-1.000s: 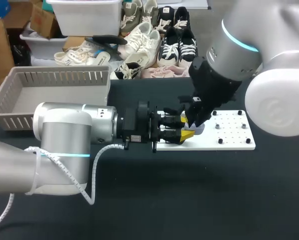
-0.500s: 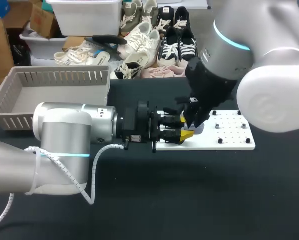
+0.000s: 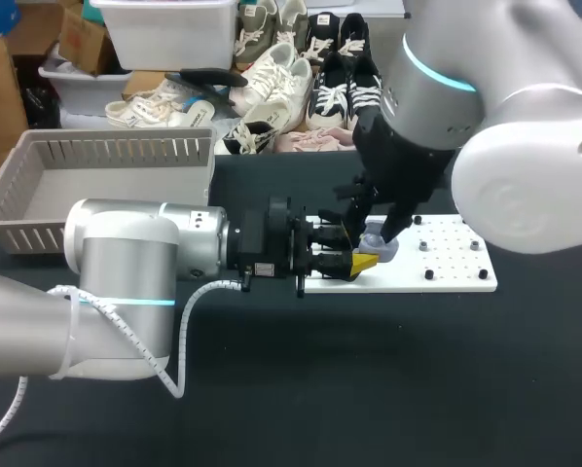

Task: Pick up each earbud case from the left stands, insert the matching earbuds, close the lid, and place the case in the box.

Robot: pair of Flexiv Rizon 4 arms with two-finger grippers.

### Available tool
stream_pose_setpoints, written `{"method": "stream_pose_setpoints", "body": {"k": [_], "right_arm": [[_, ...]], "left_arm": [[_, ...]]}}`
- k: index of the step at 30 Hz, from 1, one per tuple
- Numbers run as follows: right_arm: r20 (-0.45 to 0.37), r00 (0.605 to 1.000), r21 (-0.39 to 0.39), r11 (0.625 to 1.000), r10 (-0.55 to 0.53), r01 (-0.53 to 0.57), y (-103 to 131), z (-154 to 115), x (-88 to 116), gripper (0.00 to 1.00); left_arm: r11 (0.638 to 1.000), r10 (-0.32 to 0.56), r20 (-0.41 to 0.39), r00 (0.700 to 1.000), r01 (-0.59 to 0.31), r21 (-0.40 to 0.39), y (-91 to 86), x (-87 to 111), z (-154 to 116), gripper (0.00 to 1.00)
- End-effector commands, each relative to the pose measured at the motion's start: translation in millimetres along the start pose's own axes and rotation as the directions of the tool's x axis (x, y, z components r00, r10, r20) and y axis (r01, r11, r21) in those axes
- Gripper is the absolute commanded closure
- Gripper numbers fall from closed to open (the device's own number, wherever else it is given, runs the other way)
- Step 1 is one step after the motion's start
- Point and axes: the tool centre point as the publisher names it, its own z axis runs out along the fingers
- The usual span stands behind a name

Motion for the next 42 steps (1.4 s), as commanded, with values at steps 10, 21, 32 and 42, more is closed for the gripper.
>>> {"method": "stream_pose_setpoints", "body": {"k": [10,21,32,42], "right_arm": [[0.077,0.992,0.058,0.993,0.101,-0.105,-19.1,-32.4,-3.8,0.00],[0.077,0.972,0.156,0.960,0.221,-0.231,-58.4,-25.2,-39.1,0.00],[0.027,0.970,0.202,0.949,0.243,-0.243,-75.1,-7.3,-48.6,0.00],[-0.018,0.965,0.193,0.948,0.263,-0.254,-81.1,7.1,-29.1,0.00]], "left_arm": [[1.000,0.001,0.001,1.000,-0.001,-0.006,-1.3,-0.2,0.3,1.00],[1.000,0.001,0.001,1.000,-0.001,-0.006,-1.3,-0.2,0.3,1.00],[1.000,0.001,0.001,1.000,-0.001,-0.006,-1.3,-0.2,0.3,1.00],[1.000,0.001,0.001,1.000,-0.001,-0.006,-1.3,-0.2,0.3,1.00]]}}
